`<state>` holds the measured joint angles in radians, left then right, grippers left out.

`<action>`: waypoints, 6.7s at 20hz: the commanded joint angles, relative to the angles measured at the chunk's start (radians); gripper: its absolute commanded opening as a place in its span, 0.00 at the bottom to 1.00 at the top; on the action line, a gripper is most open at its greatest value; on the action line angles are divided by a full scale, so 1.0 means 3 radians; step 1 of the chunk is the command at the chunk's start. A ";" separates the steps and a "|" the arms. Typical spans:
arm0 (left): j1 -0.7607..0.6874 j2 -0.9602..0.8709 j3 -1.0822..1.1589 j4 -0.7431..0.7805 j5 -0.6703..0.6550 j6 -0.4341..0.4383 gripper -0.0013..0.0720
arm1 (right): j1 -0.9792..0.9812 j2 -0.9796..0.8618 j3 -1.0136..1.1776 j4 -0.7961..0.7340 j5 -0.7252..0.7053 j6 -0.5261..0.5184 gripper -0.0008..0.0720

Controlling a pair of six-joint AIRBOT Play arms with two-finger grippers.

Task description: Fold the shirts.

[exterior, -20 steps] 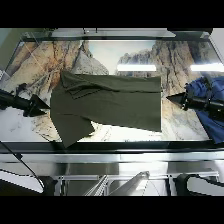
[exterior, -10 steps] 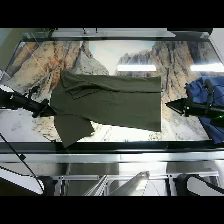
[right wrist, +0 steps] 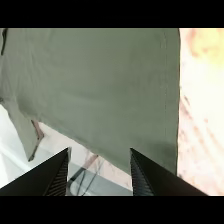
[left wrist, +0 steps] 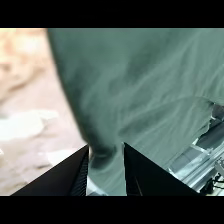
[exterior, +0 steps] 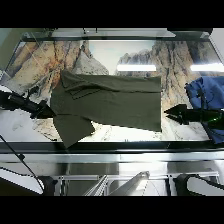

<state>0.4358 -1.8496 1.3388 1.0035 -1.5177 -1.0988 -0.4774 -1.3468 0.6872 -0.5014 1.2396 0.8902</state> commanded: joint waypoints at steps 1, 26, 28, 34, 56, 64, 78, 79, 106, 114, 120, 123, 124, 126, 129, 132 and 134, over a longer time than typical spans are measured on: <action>0.0244 0.0062 0.0004 -0.0041 0.0135 0.0031 0.35 | 0.0004 -0.0047 -0.0001 -0.0039 0.0108 0.0039 0.60; -0.0048 -0.0264 0.0505 -0.0360 0.0051 0.0434 0.05 | 0.0022 -0.0352 -0.0008 -0.0674 -0.0153 0.0427 0.60; -0.0048 -0.0263 0.0519 -0.0360 0.0022 0.0429 0.05 | 0.0122 -0.0456 -0.0009 -0.0633 -0.0245 0.0465 0.60; -0.0047 -0.0264 0.0518 -0.0359 -0.0015 0.0409 0.05 | 0.0715 -0.0546 -0.0006 -0.0114 -0.0425 0.0402 0.60; 0.0603 0.3250 0.0519 -0.4269 -0.0295 0.0666 0.04 | -0.0530 0.1987 0.2613 0.1915 -0.0189 0.0182 0.03; 0.1621 0.4416 0.0518 -0.4210 0.0724 0.0445 0.05 | -0.1034 0.2950 0.2808 0.0952 -0.0662 0.0273 0.02; -0.0627 0.1654 -0.0361 -0.1681 0.1367 0.0712 0.05 | 0.0478 0.0942 0.0221 0.1193 -0.1470 -0.0505 0.02; -0.0655 0.1319 -0.0249 -0.1656 0.1397 0.0768 0.05 | 0.0596 0.0621 0.0226 0.1287 -0.1640 -0.0623 0.02; -0.0468 -0.0661 0.1530 -0.1568 0.1209 0.0785 0.04 | 0.0682 -0.1539 0.1428 0.2036 -0.1677 -0.1411 0.03; -0.0502 -0.0834 0.1530 -0.1570 0.1223 0.0848 0.04 | 0.0689 -0.1554 0.1434 0.2035 -0.1742 -0.1500 0.03; -0.0510 -0.0853 0.1530 -0.1577 0.1316 0.0882 0.04 | 0.0732 -0.1554 0.1434 0.2024 -0.1877 -0.1715 0.03; -0.0510 -0.0853 0.1535 -0.1612 0.1319 0.0880 0.04 | 0.0797 -0.1555 0.1457 0.2033 -0.1915 -0.1825 0.03; -0.0510 -0.0853 0.1555 -0.1611 0.1316 0.0877 0.04 | 0.0813 -0.1554 0.1480 0.2033 -0.1946 -0.1825 0.04; -0.0509 -0.0853 0.1634 -0.1710 0.1310 0.0863 0.40 | 0.0816 -0.1554 0.1541 0.2035 -0.1939 -0.1822 0.36; -0.0502 -0.0853 0.1859 -0.1808 0.1306 0.0753 0.40 | 0.0799 -0.1551 0.1595 0.2005 -0.1929 -0.1821 0.37; -0.0401 -0.0853 0.2224 -0.1639 0.1021 0.0399 0.40 | 0.0721 -0.1476 0.1602 0.1637 -0.1879 -0.1553 0.55; -0.0264 -0.0816 0.2495 -0.1181 0.0594 0.0001 0.40 | 0.0599 -0.1294 0.1602 0.1101 -0.1640 -0.1108 0.55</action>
<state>0.3191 -2.1036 1.9934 0.5270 -1.2072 -0.9585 -0.2646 -1.7809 1.1645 -0.0025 0.6857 0.4171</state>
